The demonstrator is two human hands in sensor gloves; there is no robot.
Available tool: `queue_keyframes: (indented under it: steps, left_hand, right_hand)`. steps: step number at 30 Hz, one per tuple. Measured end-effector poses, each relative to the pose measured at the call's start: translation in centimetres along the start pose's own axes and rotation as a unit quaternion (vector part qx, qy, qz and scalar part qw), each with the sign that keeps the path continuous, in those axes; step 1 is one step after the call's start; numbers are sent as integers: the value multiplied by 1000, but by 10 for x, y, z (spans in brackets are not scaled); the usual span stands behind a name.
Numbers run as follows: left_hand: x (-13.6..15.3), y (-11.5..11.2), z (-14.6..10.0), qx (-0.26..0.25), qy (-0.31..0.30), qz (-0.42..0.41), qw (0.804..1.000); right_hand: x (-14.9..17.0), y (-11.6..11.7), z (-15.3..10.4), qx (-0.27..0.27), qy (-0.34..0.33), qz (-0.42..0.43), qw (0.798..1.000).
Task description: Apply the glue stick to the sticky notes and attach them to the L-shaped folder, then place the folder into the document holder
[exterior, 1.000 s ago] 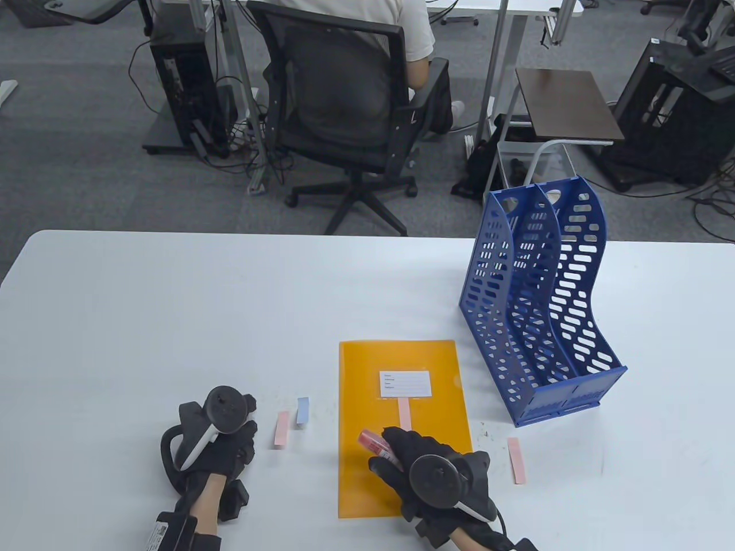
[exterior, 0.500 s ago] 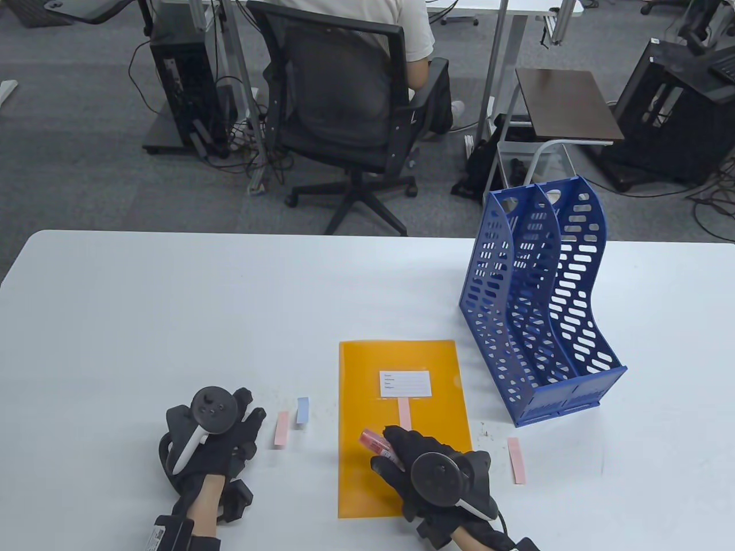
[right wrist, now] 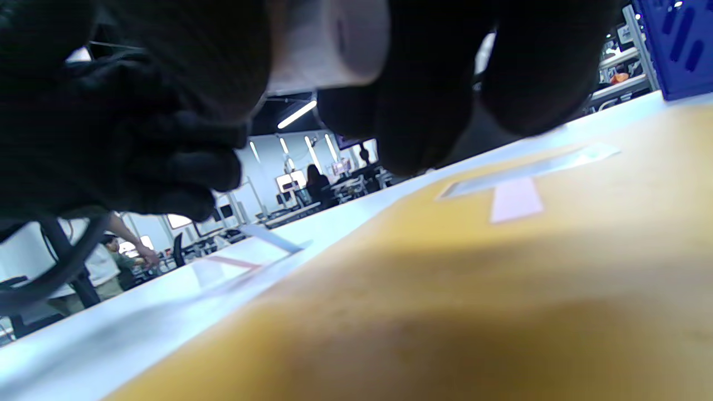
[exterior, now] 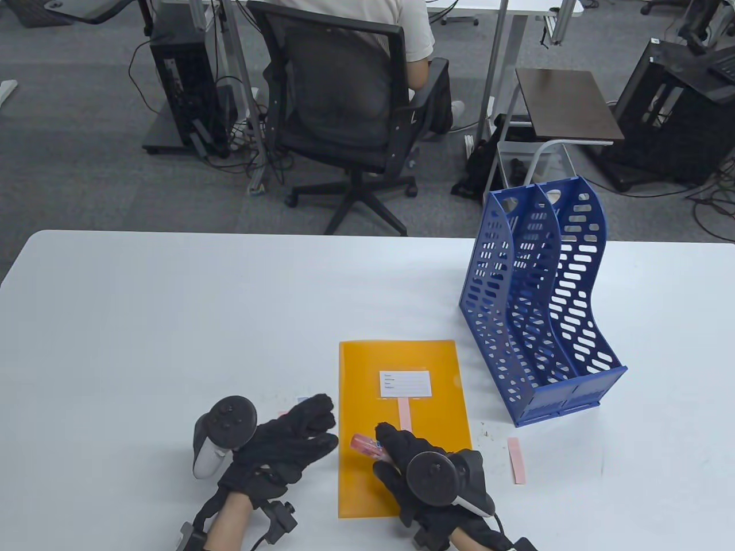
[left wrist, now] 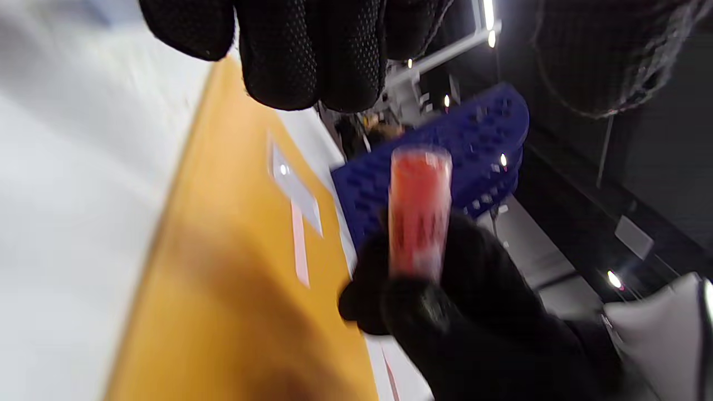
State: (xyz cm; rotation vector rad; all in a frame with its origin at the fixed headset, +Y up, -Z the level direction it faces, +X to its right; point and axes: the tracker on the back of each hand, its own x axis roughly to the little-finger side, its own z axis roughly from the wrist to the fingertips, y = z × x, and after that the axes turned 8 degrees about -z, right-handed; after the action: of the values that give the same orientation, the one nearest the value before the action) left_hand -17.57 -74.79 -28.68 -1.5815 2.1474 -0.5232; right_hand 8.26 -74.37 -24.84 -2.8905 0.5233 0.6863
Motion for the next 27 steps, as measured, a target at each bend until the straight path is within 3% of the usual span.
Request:
queue_keyframes:
  steps: [2, 8, 11, 17, 20, 23, 27]
  left_hand:
    - [1, -12, 6, 25, 9, 22, 999]
    - [3, -30, 12, 34, 16, 43, 998]
    - [2, -28, 11, -2, 3, 43, 999]
    - [3, -18, 8, -10, -16, -6, 1000]
    - [5, -13, 7, -13, -26, -52, 998]
    - [6, -11, 7, -7, -57, -92, 994]
    - [2, -11, 7, 15, -82, -102, 991]
  right_hand:
    - [0, -1, 0, 5, -2, 5, 1000]
    - [-3, 2, 0, -1, -23, 14, 1000]
    - [-4, 2, -1, 5, -32, 12, 999]
    - [2, -5, -1, 36, -17, 55, 998]
    - [9, -11, -2, 83, -7, 133, 988]
    - [15, -15, -2, 95, 17, 234, 968]
    - [22, -19, -2, 91, 17, 302, 949]
